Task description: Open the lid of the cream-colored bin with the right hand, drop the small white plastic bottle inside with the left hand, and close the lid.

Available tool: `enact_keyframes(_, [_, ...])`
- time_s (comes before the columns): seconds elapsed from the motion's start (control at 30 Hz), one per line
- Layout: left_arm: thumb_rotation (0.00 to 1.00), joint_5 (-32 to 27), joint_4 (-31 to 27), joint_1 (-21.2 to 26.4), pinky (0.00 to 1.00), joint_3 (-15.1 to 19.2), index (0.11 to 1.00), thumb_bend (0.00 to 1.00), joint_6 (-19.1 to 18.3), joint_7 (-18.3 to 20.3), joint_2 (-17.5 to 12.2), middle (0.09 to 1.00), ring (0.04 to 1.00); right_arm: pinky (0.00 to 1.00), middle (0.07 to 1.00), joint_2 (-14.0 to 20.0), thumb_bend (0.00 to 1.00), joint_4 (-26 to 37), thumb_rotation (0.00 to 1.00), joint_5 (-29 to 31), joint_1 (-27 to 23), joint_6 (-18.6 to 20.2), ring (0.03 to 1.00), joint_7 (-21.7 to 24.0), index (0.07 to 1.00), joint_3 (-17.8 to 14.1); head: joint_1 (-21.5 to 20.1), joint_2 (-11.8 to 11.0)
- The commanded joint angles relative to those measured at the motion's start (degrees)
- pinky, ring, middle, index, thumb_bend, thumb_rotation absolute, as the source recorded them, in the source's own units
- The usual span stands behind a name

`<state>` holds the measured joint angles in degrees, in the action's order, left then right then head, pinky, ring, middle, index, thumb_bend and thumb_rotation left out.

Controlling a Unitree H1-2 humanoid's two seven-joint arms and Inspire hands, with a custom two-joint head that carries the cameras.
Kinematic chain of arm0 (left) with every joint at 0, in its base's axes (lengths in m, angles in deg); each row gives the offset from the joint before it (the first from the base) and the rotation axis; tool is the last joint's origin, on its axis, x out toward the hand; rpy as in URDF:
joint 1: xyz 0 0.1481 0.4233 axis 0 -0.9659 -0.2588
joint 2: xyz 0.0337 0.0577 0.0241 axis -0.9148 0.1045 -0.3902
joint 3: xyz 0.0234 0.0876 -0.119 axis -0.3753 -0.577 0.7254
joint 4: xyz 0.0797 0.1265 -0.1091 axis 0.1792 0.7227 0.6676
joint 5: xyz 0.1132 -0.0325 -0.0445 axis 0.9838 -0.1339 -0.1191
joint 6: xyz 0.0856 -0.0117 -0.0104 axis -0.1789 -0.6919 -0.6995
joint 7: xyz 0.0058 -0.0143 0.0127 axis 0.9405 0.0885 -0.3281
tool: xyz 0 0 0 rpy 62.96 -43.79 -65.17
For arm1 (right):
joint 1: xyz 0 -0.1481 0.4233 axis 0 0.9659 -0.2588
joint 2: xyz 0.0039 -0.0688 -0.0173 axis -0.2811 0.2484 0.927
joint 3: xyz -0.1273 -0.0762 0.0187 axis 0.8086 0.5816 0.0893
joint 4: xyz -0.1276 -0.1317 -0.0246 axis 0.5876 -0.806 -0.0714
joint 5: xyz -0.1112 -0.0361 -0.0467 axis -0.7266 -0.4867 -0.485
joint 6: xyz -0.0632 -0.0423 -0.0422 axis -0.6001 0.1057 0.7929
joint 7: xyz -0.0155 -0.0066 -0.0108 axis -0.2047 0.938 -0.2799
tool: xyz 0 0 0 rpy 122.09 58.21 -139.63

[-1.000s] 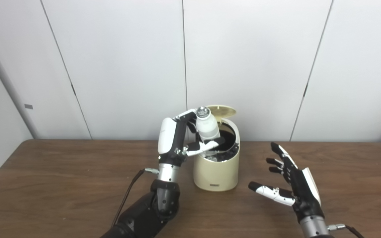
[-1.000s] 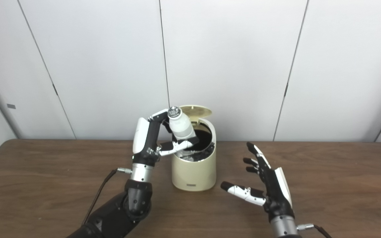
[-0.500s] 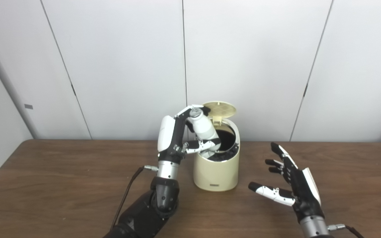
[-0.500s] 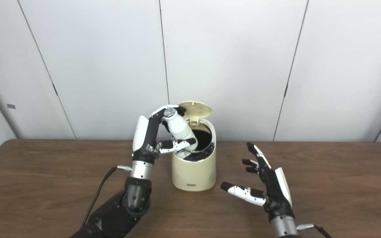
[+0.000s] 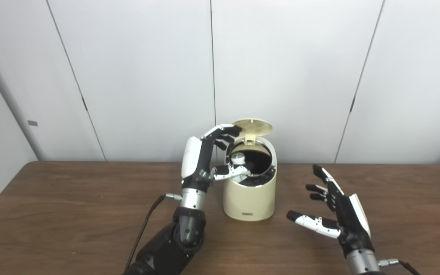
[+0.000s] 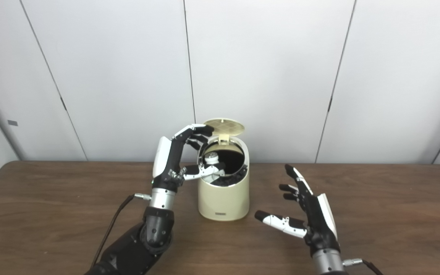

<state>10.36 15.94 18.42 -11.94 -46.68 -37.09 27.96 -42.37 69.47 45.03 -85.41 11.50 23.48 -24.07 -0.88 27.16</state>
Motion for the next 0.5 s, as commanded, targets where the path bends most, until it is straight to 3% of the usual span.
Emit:
enact_keyframes(0.0, [0.0,0.1,-1.9,2.6,0.49,0.7,0.676,0.82,1.3,0.1,0.0,0.649,0.589,0.73,0.925,0.2,0.85,1.5,0.33,0.1,-1.8,-2.3,0.785,-0.4,0.906,-0.1,0.0,0.1])
enact_keyframes(0.17, [0.0,-1.2,-4.4,1.6,0.49,1.6,0.69,0.79,1.3,4.1,-0.8,0.663,0.598,0.73,0.923,0.1,0.86,1.4,0.34,0.4,-1.8,-2.6,0.782,-0.4,0.902,-0.2,0.4,0.1])
enact_keyframes(0.27, [0.05,-1.8,-7.6,0.3,0.47,2.3,0.707,0.71,1.3,7.1,-2.3,0.689,0.614,0.73,0.924,0.3,0.86,1.3,0.33,0.4,-1.9,-2.4,0.785,-0.2,0.904,-0.1,0.7,0.0])
enact_keyframes(0.33, [0.07,-2.4,-10.0,-0.5,0.49,3.0,0.74,0.66,1.3,8.6,-3.5,0.713,0.636,0.73,0.923,0.4,0.86,1.1,0.33,0.4,-2.0,-2.1,0.789,-0.1,0.906,-0.1,1.0,-0.2])
enact_keyframes(0.47, [0.08,-5.1,-15.0,-2.6,0.55,5.7,0.758,0.65,1.3,12.5,-5.7,0.733,0.664,0.73,0.921,0.7,0.86,0.8,0.34,0.5,-2.1,-2.2,0.783,0.0,0.9,-0.1,1.3,-0.3])
